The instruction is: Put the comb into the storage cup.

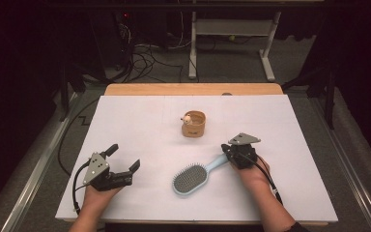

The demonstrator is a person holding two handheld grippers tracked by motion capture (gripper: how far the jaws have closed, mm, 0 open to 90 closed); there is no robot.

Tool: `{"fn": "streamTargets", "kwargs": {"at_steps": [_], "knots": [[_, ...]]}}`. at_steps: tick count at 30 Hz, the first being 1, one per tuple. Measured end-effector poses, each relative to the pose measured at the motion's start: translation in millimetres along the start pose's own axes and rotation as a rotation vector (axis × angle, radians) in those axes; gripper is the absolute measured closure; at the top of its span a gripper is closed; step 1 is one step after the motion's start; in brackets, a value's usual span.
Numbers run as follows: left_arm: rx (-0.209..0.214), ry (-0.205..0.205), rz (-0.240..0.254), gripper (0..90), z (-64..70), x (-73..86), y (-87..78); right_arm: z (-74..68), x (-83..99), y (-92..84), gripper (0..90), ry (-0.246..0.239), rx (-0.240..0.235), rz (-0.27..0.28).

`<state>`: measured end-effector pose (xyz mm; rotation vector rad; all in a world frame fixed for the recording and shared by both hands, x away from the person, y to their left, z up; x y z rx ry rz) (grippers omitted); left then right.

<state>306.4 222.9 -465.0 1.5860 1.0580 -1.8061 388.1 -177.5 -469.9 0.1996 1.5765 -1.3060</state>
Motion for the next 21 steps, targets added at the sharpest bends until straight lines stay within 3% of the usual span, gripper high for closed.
{"fn": "streamTargets", "kwargs": {"at_steps": [5,21], "knots": [[-0.001,-0.002,0.003,5.5,0.2,-0.1,0.0,-1.2,-0.6,-1.1,90.0,-0.034,0.005,-0.027],[0.011,0.009,0.000,6.8,1.2,0.6,1.0,-3.7,0.7,-5.5,90.0,-0.061,-0.009,-0.084]]}}
Point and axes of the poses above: each handheld gripper's, and its own axes: y roughly forward along the jaws, x roughly out of its underside, z roughly to its right, the point moved 2 cm from there along y, roughly forward along the jaws, and after that the axes turned 1 degree about -y, right-handed, at the moved point
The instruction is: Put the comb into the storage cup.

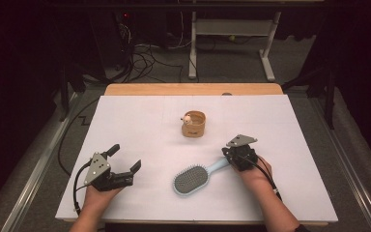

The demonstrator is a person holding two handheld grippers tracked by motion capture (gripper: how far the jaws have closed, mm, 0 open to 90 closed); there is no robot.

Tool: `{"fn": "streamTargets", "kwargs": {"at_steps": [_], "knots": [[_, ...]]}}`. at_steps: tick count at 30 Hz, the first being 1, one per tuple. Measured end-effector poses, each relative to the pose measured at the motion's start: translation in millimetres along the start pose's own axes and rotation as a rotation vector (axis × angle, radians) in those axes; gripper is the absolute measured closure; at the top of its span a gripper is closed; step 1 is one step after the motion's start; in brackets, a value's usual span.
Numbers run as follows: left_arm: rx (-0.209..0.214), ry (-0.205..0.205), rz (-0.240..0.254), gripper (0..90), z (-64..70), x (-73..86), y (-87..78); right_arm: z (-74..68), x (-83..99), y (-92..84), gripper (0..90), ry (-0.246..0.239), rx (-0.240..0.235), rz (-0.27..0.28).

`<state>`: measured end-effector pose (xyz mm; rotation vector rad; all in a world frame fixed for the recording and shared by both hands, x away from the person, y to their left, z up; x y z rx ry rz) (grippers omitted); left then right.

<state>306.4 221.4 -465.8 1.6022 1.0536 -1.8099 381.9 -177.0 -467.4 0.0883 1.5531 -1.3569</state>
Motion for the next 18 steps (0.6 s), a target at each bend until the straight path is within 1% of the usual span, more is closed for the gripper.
{"fn": "streamTargets", "kwargs": {"at_steps": [4,6,8,9,11,14,15,16,17,18], "knots": [[0.002,0.000,0.001,6.8,-0.3,0.0,-0.1,0.3,0.9,-1.0,90.0,0.009,-0.005,-0.010],[0.002,0.000,0.001,6.8,-0.3,0.0,-0.2,0.1,1.3,-1.2,90.0,0.004,-0.005,-0.011],[0.000,-0.002,0.003,6.8,-0.4,-0.3,-0.4,-1.6,4.3,-4.8,90.0,-0.018,-0.001,-0.028],[0.000,-0.002,0.004,6.8,-0.4,-0.3,-0.3,-1.6,4.3,-4.8,90.0,-0.018,-0.001,-0.028],[0.002,-0.004,-0.001,7.0,-0.4,0.0,0.1,-2.3,8.8,-9.5,90.0,-0.010,-0.001,-0.029],[0.003,-0.005,0.000,7.0,-0.1,0.2,0.4,-2.2,12.9,-13.3,90.0,-0.014,-0.007,-0.028],[0.003,-0.006,-0.001,7.0,-0.2,0.0,0.2,-2.3,18.2,-19.0,90.0,-0.012,-0.012,-0.026],[0.003,-0.006,-0.001,7.0,-0.2,0.0,0.2,-2.3,18.2,-19.0,90.0,-0.012,-0.012,-0.026],[0.003,-0.006,-0.001,7.0,-0.2,0.0,0.2,-3.1,20.3,-21.0,90.0,-0.004,-0.011,-0.025],[0.002,-0.005,0.000,7.1,-0.2,-0.1,0.2,-3.5,26.1,-26.8,90.0,-0.008,-0.017,-0.011]]}}
Point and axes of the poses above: each handheld gripper's, and its own axes: y roughly forward along the jaws, x roughly out of its underside, z roughly to its right, the point moved 2 cm from there along y, roughly forward along the jaws, and after that the axes turned 1 degree about -y, right-handed, at the moved point
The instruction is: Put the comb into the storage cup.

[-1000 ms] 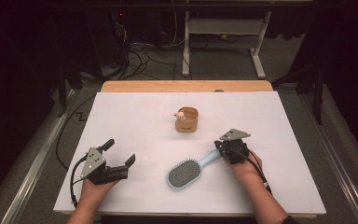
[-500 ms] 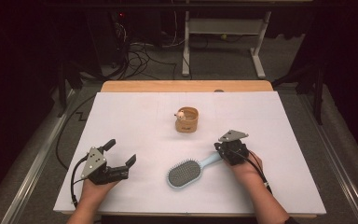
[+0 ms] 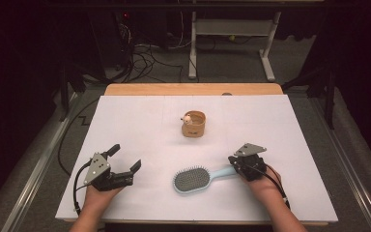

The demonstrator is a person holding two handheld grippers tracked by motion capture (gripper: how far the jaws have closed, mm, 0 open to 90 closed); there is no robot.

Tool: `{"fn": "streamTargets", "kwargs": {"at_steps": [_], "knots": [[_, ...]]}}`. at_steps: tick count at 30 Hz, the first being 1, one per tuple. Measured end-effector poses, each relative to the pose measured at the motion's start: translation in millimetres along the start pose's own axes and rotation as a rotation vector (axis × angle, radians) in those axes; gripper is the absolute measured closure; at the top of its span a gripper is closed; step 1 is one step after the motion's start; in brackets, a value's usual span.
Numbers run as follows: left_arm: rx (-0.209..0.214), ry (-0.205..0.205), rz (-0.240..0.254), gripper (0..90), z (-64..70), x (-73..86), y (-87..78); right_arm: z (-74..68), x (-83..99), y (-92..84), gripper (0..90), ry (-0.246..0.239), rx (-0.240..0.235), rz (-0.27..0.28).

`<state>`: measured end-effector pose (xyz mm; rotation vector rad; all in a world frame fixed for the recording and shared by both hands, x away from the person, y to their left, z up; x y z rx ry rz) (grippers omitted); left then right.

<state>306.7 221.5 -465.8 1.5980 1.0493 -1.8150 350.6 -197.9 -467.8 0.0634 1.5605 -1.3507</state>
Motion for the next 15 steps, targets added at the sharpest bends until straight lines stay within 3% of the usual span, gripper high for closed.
{"fn": "streamTargets", "kwargs": {"at_steps": [15], "knots": [[-0.002,-0.003,0.005,7.3,0.7,-0.2,-1.4,-13.0,31.0,-32.0,90.0,0.015,-0.021,0.066]]}}
Point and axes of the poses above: each handheld gripper's, and its own axes: y roughly forward along the jaws, x roughly out of its underside, z roughly to its right, the point moved 2 cm from there along y, roughly forward along the jaws, and after that the axes turned 1 degree about -y, right-handed, at the moved point
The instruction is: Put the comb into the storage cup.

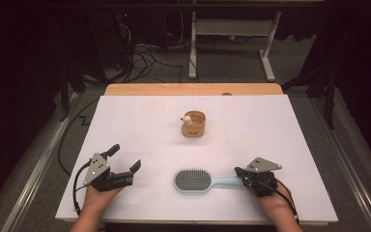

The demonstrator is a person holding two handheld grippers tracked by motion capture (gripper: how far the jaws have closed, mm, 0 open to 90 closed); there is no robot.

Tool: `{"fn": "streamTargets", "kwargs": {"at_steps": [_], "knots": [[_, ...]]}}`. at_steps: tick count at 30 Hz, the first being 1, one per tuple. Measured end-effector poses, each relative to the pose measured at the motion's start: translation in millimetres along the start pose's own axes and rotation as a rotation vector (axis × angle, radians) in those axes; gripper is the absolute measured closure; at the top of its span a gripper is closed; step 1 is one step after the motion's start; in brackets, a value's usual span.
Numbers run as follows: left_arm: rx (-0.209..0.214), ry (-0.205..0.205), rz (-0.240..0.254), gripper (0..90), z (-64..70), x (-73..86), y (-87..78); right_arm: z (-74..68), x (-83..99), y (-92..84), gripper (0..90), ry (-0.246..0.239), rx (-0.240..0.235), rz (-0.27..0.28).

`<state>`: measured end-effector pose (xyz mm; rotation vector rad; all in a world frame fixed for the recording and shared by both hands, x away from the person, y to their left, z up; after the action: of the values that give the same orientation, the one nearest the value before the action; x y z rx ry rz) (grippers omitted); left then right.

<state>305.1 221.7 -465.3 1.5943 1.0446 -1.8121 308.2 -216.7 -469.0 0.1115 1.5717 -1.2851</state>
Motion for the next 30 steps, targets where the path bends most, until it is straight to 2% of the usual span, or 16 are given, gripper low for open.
{"fn": "streamTargets", "kwargs": {"at_steps": [5,7,8,9,10,12,13,14,15,17,19,20,22,23,27,30], "knots": [[0.002,-0.001,-0.003,7.3,0.3,0.1,0.1,-2.9,2.7,-3.2,90.0,0.004,-0.005,0.017],[0.001,0.000,-0.002,7.2,0.3,0.1,0.0,-2.7,-2.1,-5.9,90.0,0.025,-0.014,0.075],[-0.001,-0.001,-0.001,7.2,0.0,0.1,-0.1,-2.7,-2.1,-5.9,90.0,0.025,-0.014,0.075],[-0.003,-0.004,-0.001,7.3,-0.6,0.1,0.2,-7.4,-14.2,-10.2,90.0,0.035,-0.038,0.153],[-0.003,-0.004,-0.001,7.3,-0.6,0.1,0.2,-7.4,-14.2,-10.2,90.0,0.035,-0.038,0.153],[-0.005,-0.004,-0.004,7.3,-0.7,0.2,0.6,-19.0,-25.3,-9.7,90.0,0.014,-0.073,0.198],[-0.005,-0.005,-0.004,7.3,-0.6,0.1,0.7,-35.0,-34.5,-5.9,90.0,-0.004,-0.126,0.224],[-0.005,-0.005,-0.004,7.3,-0.6,0.1,0.7,-35.0,-34.5,-5.9,90.0,-0.004,-0.126,0.224],[-0.004,-0.001,0.002,7.3,-0.3,-0.1,0.1,-52.3,-41.9,-1.9,90.0,-0.029,-0.180,0.236],[-0.004,0.002,0.000,7.3,-0.6,0.0,-0.4,-58.7,-44.2,-0.8,90.0,-0.043,-0.198,0.242],[-0.006,-0.001,-0.002,7.3,-1.9,0.3,0.0,-75.6,-48.7,3.3,90.0,-0.067,-0.246,0.239],[-0.008,-0.003,-0.005,7.3,-2.7,0.4,0.3,-92.7,-50.8,9.3,90.0,-0.096,-0.290,0.225],[-0.007,-0.002,-0.005,7.3,-2.7,0.4,0.7,-103.8,-51.5,15.0,90.0,-0.123,-0.325,0.209],[-0.007,-0.002,-0.005,7.3,-2.7,0.4,0.7,-103.8,-51.5,15.0,90.0,-0.123,-0.325,0.209],[-0.007,0.002,0.000,7.3,-2.1,0.3,0.5,-131.7,-51.8,33.2,90.0,-0.189,-0.359,0.138],[-0.005,0.000,-0.001,7.4,-2.3,0.3,0.4,-138.4,-52.3,38.9,90.0,-0.203,-0.357,0.110]]}}
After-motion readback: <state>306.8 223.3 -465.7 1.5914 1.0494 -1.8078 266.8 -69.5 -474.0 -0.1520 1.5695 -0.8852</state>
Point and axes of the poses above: each handheld gripper's, and its own axes: y roughly forward along the jaws, x roughly out of its underside, z roughly to its right, the point moved 2 cm from there along y, roughly forward along the jaws, and after that the axes turned 1 degree about -y, right-handed, at the moved point
